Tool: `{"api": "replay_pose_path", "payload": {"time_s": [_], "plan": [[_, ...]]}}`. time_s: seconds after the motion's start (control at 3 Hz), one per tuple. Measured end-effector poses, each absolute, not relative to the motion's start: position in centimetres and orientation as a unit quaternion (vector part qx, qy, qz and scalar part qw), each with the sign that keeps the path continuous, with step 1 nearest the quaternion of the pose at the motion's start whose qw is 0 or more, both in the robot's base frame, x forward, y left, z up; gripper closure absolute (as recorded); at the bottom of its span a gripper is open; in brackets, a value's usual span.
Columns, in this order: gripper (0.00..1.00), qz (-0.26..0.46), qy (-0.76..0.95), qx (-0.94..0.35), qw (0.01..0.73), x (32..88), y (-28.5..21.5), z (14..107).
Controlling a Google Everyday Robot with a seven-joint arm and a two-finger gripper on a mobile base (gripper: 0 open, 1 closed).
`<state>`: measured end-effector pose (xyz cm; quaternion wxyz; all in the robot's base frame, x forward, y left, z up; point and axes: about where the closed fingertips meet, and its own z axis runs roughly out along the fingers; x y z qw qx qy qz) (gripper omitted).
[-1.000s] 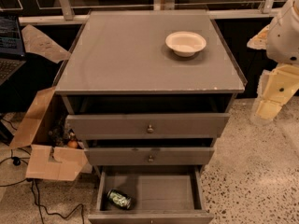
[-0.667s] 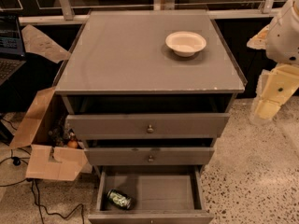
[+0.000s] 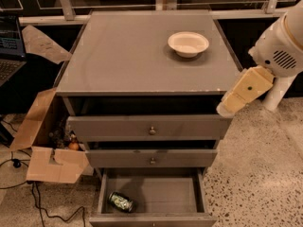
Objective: Place green can into top drawer
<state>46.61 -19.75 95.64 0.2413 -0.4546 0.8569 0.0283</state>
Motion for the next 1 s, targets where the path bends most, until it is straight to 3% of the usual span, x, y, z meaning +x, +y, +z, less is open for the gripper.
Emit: {"api": "replay_pose_path", "payload": {"time_s": [0.67,1.0], "plan": [[0.0,0.067,0.91,-0.335,0.236,47.13,-19.16,94.3],[0.0,0.067,0.91,-0.335,0.236,47.13,-19.16,94.3]]}}
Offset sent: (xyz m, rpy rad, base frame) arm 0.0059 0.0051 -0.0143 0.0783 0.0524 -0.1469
